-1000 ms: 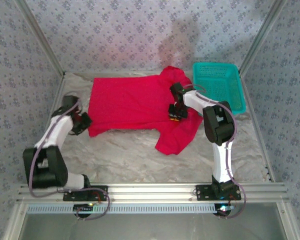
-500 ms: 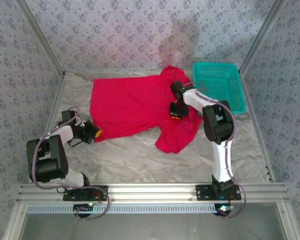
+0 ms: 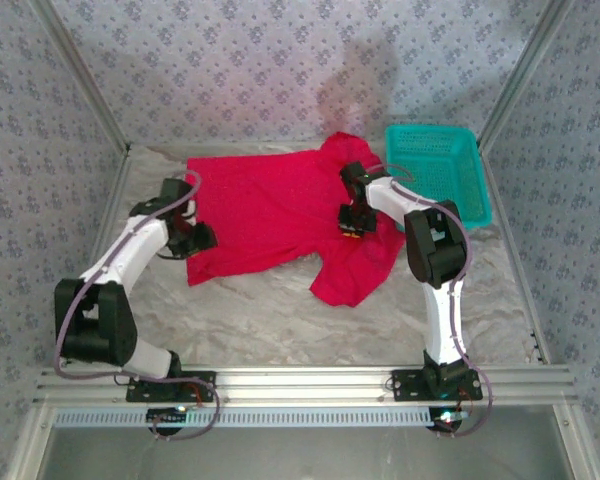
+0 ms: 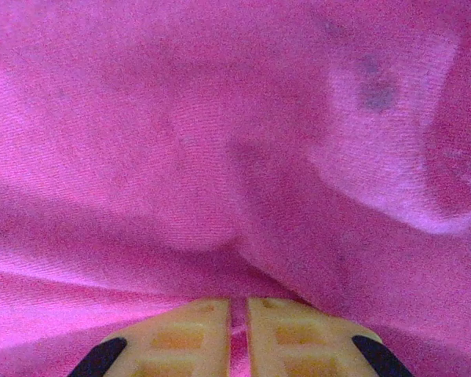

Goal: Fold the inside-out t-shirt

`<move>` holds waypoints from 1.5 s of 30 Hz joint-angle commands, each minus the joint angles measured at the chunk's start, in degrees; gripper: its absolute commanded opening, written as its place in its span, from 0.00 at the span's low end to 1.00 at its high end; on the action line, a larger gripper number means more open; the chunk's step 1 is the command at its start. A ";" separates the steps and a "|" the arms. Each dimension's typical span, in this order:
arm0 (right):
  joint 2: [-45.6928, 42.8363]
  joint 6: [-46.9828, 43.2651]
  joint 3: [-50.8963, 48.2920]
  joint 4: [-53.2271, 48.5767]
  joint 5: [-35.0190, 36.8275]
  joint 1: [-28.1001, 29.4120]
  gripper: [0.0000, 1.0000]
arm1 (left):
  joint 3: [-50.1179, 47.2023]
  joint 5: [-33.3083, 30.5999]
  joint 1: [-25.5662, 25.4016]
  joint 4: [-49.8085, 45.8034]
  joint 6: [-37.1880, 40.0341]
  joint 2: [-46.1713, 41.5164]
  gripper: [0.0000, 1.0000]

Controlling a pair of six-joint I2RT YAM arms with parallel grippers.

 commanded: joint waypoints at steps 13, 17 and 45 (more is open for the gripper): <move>1.59 0.20 0.16 -1.48 -1.44 -0.53 0.15 | -1.52 -18.83 -14.05 -7.52 34.05 4.58 0.45; 1.45 0.10 0.16 -1.33 -1.84 -0.88 0.15 | -3.19 -21.34 -13.88 -5.06 36.32 5.76 0.44; 1.54 -0.47 0.83 -1.64 -3.09 -1.54 0.16 | -12.23 -23.87 -10.63 6.08 39.06 -2.85 0.48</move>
